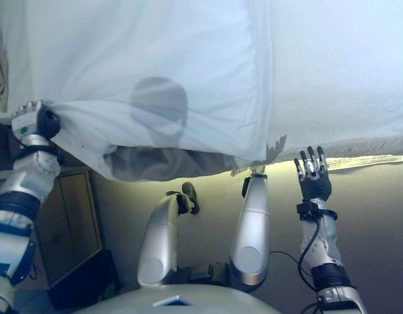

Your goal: Make the bed neatly

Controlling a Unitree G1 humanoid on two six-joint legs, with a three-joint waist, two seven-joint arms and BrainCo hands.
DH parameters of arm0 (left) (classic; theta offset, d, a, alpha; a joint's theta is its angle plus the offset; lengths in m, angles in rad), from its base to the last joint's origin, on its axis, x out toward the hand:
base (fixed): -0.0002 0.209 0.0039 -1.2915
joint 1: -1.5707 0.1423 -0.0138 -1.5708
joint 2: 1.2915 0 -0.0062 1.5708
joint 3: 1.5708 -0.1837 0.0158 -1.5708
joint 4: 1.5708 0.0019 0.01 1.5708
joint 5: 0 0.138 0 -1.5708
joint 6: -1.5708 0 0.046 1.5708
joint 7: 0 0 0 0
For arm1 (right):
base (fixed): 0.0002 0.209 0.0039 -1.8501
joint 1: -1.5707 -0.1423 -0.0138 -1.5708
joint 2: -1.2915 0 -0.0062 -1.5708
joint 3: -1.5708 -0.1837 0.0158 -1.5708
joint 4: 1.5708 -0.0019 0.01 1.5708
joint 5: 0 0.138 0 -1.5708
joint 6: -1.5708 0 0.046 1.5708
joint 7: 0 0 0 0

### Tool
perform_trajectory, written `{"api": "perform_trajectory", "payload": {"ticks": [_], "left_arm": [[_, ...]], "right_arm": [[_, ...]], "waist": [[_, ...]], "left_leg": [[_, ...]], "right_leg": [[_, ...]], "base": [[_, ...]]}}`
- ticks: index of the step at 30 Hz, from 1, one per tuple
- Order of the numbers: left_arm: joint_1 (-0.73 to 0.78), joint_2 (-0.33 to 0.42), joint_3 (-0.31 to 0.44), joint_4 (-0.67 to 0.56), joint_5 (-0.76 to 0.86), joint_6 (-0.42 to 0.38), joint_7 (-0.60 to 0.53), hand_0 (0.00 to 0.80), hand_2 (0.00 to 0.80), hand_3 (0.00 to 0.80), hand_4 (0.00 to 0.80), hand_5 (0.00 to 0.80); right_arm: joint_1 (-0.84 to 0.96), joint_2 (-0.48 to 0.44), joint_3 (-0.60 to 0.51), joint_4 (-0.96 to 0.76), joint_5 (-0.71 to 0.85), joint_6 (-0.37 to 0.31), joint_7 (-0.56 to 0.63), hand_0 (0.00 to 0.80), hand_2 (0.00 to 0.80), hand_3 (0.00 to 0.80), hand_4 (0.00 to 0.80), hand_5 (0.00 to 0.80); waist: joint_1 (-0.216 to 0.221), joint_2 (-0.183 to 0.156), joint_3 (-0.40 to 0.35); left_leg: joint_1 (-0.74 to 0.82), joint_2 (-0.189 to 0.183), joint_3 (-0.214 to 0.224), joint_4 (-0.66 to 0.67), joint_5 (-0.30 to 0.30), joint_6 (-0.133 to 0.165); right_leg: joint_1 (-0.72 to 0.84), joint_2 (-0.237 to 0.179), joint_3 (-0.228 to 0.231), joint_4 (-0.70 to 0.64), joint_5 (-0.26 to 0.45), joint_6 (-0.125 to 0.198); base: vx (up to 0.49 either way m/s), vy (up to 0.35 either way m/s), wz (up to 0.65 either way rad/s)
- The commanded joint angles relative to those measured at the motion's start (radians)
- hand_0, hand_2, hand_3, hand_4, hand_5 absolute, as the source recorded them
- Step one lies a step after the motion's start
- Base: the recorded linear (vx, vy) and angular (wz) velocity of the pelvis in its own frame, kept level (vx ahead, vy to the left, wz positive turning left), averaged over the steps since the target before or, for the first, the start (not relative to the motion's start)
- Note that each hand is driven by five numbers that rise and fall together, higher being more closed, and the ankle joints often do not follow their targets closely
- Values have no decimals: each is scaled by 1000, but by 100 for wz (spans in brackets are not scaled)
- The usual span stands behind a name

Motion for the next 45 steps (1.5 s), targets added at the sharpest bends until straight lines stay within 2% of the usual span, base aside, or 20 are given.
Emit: {"api": "perform_trajectory", "payload": {"ticks": [1,2,3,4,8,12,15,19,22,28,31,35,40,45], "left_arm": [[77,239,103,181,-50,168,22,800,800,800,800,800],[74,226,100,175,-58,168,22,800,800,800,800,800],[72,219,99,170,-58,166,19,370,370,370,370,370],[72,207,100,157,-49,168,12,0,0,0,0,0],[64,192,101,145,-53,123,-1,0,0,0,0,0],[80,153,113,101,-38,-19,-25,0,0,0,0,0],[111,111,99,38,-33,-119,-56,0,0,0,0,0],[144,83,79,-22,-13,-218,-105,0,0,0,0,0],[170,71,60,-59,-8,-258,-106,0,0,0,0,0],[222,17,60,-103,-29,-302,-34,0,0,0,0,0],[209,2,74,-120,-45,-339,28,0,0,0,0,0],[179,-28,91,-165,-73,-347,80,0,0,0,0,0],[108,-110,60,-192,-52,-356,155,0,0,0,0,0],[29,-179,27,-242,-68,-349,180,0,0,0,0,0]], "right_arm": [[50,-9,-60,-19,-30,-6,16,0,0,0,0,0],[52,-3,-57,-21,-30,-8,16,0,0,0,0,0],[52,3,-56,-20,-30,-9,17,0,0,0,0,0],[55,11,-58,-19,-28,-11,22,0,0,0,0,0],[56,37,-59,-17,-23,-23,29,0,0,0,0,0],[61,66,-58,-20,-11,-36,32,0,0,0,0,0],[67,80,-67,-50,-24,-23,12,0,0,0,0,0],[65,90,-65,-77,-35,-14,-8,0,0,0,0,0],[64,91,-58,-90,-31,-19,-28,0,0,0,0,0],[71,95,-44,-127,-32,-17,-75,0,0,0,0,0],[76,95,-33,-132,-26,-21,-80,0,0,0,0,0],[85,108,-31,-130,-19,-30,-64,0,0,0,0,0],[85,116,-3,-167,-30,-22,-95,0,0,0,0,0],[71,117,23,-190,-41,-10,-124,0,0,0,0,0]], "waist": [[36,10,-41],[38,8,-41],[39,6,-41],[44,4,-40],[56,-10,-34],[70,-27,-27],[78,-27,-25],[87,-27,-17],[93,-27,-9],[100,-29,-4],[101,-35,-4],[103,-43,-4],[93,-62,-4],[78,-74,-4]], "left_leg": [[-18,-9,20,-56,73,-3],[-21,-10,19,-53,72,-1],[-23,-11,19,-51,70,0],[-27,-13,16,-50,70,2],[-35,-12,6,-44,65,6],[-44,-8,-7,-37,58,12],[-41,-11,-13,-44,62,15],[-42,-12,-18,-52,65,16],[-45,-11,-22,-49,64,16],[-44,-10,-29,-53,70,18],[-49,-7,-28,-53,73,18],[-66,-6,-29,-53,75,19],[-72,-6,-30,-56,82,24],[-84,-6,-27,-52,83,28]], "right_leg": [[102,-61,27,-31,7,13],[100,-59,28,-29,7,13],[101,-57,28,-29,8,12],[100,-55,27,-28,10,12],[99,-50,19,-25,14,14],[102,-37,11,-18,14,18],[108,-34,6,-21,17,21],[111,-31,-2,-28,21,25],[110,-31,-6,-29,22,26],[110,-29,-10,-23,16,25],[103,-27,-12,-19,15,24],[86,-21,-12,-15,14,23],[76,-9,-11,-14,17,16],[64,0,-7,-15,21,12]], "base": [[0,0,0],[0,0,0],[-15,-35,0],[-22,-61,1],[-31,-94,7],[-17,-123,8],[15,-66,9],[-1,-58,2],[-8,-53,5],[16,-41,8],[0,0,0],[-18,-42,0],[-5,-24,2],[1,-9,-3]]}}
